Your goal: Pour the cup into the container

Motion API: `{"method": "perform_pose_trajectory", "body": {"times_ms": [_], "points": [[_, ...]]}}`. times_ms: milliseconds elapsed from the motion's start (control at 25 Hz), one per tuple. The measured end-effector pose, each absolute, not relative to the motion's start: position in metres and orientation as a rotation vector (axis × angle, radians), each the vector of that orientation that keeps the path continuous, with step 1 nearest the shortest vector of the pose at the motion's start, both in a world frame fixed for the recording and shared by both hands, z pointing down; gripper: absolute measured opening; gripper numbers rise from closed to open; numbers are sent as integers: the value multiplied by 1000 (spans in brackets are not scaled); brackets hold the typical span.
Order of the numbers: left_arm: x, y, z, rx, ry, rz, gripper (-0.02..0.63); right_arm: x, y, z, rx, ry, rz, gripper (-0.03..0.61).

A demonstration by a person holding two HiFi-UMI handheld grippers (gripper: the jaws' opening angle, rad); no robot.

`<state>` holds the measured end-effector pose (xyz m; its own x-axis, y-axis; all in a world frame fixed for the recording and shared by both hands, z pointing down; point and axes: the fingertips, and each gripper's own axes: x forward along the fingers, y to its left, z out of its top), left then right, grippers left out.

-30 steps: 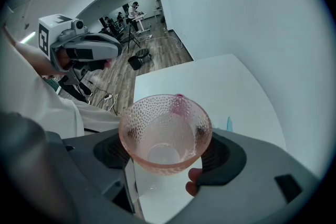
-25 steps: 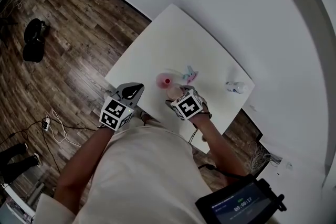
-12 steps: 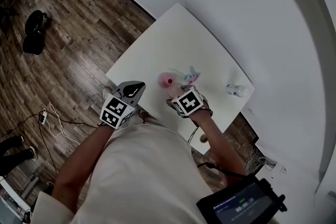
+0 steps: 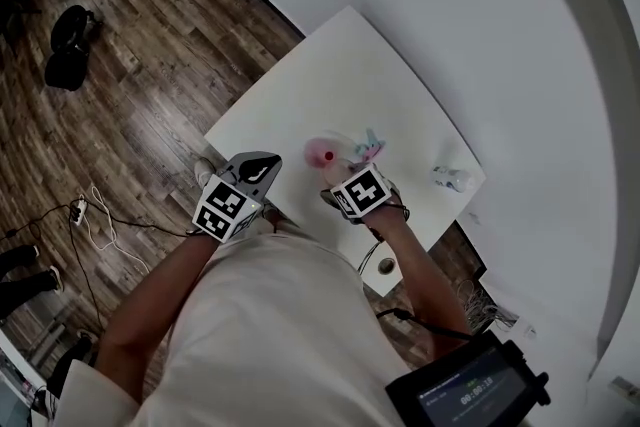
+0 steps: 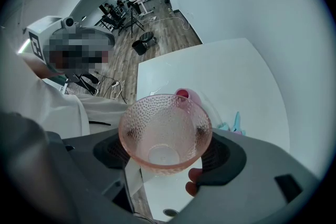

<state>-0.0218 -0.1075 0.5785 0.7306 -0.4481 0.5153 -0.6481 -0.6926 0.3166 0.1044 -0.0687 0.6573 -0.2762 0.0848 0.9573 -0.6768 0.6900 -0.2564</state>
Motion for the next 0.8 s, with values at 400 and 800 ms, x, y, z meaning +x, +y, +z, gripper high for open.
{"method": "perform_pose_trajectory", "body": {"times_ms": [400,800], "points": [[-32,-109,581,2432,-839,545,10,96,-67,656,435,-1671,809,380],[-28,-109,582,2427,-839,535,9,100,-63,658,406,-1636,830,379]]}}
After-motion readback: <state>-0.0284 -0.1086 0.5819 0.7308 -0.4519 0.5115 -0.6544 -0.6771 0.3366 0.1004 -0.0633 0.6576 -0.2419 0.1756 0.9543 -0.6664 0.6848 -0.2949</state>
